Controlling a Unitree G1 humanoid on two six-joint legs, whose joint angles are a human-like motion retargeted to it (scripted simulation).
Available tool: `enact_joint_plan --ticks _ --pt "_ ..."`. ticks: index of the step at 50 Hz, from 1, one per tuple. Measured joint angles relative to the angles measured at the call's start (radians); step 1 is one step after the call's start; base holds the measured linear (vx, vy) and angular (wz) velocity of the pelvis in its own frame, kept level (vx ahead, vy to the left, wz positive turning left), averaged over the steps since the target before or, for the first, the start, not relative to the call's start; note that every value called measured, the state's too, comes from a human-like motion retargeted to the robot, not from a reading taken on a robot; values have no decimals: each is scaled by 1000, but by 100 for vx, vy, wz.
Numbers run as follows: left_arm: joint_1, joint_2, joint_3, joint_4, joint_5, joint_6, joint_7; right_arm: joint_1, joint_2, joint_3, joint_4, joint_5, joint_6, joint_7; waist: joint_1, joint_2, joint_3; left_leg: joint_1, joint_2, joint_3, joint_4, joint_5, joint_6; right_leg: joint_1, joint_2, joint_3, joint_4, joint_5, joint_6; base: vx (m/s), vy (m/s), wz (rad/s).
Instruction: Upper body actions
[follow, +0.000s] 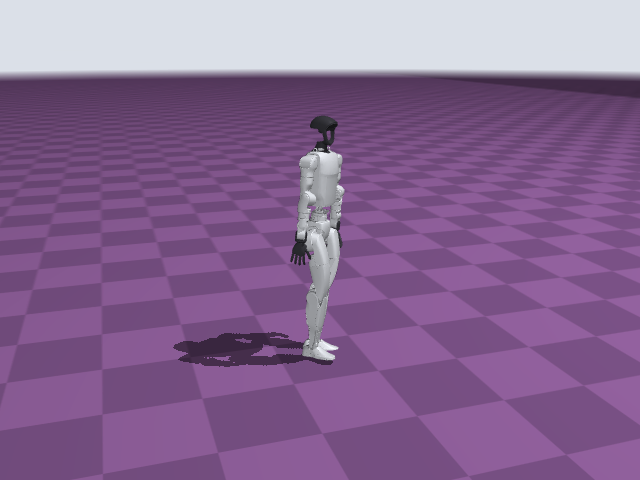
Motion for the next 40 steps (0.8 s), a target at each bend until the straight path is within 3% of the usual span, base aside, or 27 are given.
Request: enact_joint_plan --ticks 7,13,17,20,22,32,35,38,40 --pt "-16 -21 -23 -29 10 -2 -16 13 -21 -54 29 98 10 -9 -29 0 -16 14 37 205 -28 -17 -17 -29 -47 -180 -4 -53 15 -31 6 -152" --pt "-44 -40 -37 -53 17 -7 -16 24 -33 -75 53 138 21 -36 -25 17 -32 20 72 356 -34 -31 -43 13 -129 -545 -5 -123 44 -32 6 -131" --pt "-57 -55 -39 -49 20 -9 -13 44 -30 -88 59 159 38 -34 -4 16 -49 34 77 429 -28 -42 -65 71 -153 -760 -56 -65 40 -28 6 -101" --pt "-52 -64 -37 -38 20 -14 -7 59 -21 -95 59 162 54 -28 5 -1 -65 53 58 454 -22 -53 -81 75 -158 -732 -112 103 50 -23 4 -80" --pt "-40 -64 -36 -25 21 -15 -3 61 -12 -96 59 160 60 -26 -3 3 -78 64 65 467 -14 -57 -95 67 -125 -667 -146 112 13 -23 2 -54" --pt "42 -64 33 40 -3 9 22 7 8 -67 30 117 58 -27 -54 48 -145 142 131 562 73 -47 -183 26 -47 -497 -177 112 -20 -23 2 -76" --pt "74 -59 54 41 -23 12 29 -17 18 -40 3 121 50 -14 -58 14 -137 185 149 543 162 25 -152 31 -63 -402 -165 116 -33 -17 0 -131" --pt "97 -50 59 45 -39 17 34 -43 30 -2 -20 123 37 1 -62 -60 -128 167 152 434 343 75 5 50 -116 -290 -155 125 -39 -14 -3 -147" --pt "101 -45 54 44 -41 25 29 -61 36 14 -35 107 32 6 -52 -92 -124 95 178 317 529 81 81 53 -136 -216 -149 136 -43 -15 -2 -167"
